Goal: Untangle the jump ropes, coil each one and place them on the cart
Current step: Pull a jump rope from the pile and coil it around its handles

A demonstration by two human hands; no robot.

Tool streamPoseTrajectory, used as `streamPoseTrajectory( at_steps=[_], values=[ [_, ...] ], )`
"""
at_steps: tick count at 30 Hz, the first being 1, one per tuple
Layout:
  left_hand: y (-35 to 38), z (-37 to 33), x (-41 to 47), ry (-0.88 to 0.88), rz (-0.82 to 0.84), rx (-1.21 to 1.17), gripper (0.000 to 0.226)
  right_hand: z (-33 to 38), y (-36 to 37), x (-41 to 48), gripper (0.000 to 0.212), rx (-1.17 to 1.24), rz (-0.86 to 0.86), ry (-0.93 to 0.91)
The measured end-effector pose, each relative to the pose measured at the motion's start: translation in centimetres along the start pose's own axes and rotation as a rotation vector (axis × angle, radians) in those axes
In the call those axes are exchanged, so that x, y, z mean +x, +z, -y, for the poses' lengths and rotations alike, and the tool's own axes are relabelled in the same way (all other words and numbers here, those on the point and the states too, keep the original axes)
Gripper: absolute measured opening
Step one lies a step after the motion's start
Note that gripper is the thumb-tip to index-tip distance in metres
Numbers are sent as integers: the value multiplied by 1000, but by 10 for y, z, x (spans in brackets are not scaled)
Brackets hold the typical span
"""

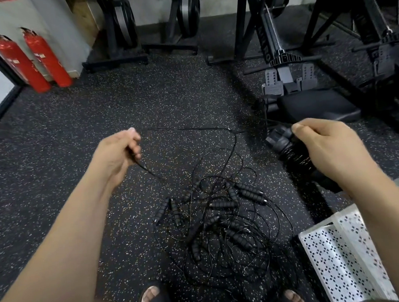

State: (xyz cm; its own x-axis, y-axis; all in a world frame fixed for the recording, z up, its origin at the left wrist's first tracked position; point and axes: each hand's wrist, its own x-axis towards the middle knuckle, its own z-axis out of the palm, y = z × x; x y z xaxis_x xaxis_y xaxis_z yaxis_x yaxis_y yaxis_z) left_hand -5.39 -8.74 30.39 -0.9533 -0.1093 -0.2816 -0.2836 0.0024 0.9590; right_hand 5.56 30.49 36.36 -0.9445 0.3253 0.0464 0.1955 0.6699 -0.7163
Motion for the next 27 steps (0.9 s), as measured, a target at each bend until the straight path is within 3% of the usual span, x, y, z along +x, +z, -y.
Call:
streamPoseTrajectory(
  at_steps=[6, 13, 15, 17, 20, 25, 27],
  values=[
    [-12, 27, 14, -13, -125, 287, 27, 2, 0, -2, 27, -1, -17, -26],
    [5, 38, 0, -81, 90, 584, 25, 8, 6, -6, 24, 10, 73, -144],
    [16, 33, -7, -28, 110, 670, 18, 8, 8, -7, 24, -5, 105, -174],
    [34, 29, -14, 62, 118, 745, 27, 9, 12, -9, 24, -28, 138, -198],
    [64, 23, -26, 213, 73, 647, 39, 10, 17, -12, 25, -69, 178, -203],
    [113, 11, -69, 416, 109, 629, 7, 13, 27, -15, 25, -63, 213, -209],
    [123, 13, -78, 419, 176, 719, 12, 14, 29, -17, 26, -46, 227, -206]
  ],
)
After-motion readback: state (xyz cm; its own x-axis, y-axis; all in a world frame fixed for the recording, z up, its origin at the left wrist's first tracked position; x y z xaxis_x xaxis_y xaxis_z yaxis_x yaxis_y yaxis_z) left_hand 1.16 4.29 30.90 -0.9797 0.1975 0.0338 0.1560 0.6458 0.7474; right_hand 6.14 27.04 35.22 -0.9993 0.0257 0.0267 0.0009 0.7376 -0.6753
